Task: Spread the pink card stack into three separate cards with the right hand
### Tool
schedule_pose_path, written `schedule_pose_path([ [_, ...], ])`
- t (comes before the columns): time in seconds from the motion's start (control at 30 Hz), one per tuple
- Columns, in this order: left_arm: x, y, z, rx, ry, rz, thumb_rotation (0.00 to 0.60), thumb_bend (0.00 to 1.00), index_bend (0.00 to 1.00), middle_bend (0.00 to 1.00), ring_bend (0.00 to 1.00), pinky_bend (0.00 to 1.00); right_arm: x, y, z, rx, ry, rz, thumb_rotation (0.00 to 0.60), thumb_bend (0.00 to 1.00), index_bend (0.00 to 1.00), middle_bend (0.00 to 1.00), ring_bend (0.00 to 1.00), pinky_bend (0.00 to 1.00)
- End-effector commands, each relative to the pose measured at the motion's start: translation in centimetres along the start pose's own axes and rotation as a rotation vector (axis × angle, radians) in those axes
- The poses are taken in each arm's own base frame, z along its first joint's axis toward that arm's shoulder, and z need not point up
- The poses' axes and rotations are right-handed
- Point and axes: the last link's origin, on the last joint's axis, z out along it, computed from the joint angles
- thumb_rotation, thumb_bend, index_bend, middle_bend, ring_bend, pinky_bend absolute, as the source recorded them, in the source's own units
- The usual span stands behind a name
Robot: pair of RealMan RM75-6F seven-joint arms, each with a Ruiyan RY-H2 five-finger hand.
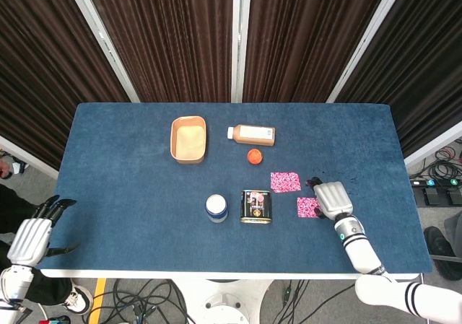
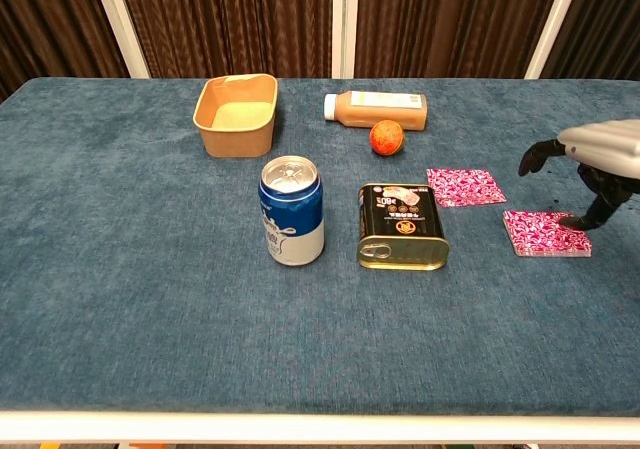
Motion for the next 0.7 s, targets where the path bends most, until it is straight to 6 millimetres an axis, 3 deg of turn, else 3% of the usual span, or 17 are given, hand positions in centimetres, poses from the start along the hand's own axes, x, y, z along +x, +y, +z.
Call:
schedule_pose_path([
  [0.03,0.0,0.1,0.0,0.000,-0.001,0.000,0.600,0.00,0.18,0.16,0.07,0.16,-0.3,0.1,-0.4,0.005,-0.006,-0.006,0.600,0.19,0.22,0.19,0.74,0.82],
  [0.7,-0.1,0.1,0.1,-0.004,-0.014,-0.003,0.600,0.00,0.18,0.16,0.07,0.16,-2.2,-0.4,-0.4,0.001,-0.052,-0.033,0.600,0.20,0.21,0.19,0.74,0.82],
])
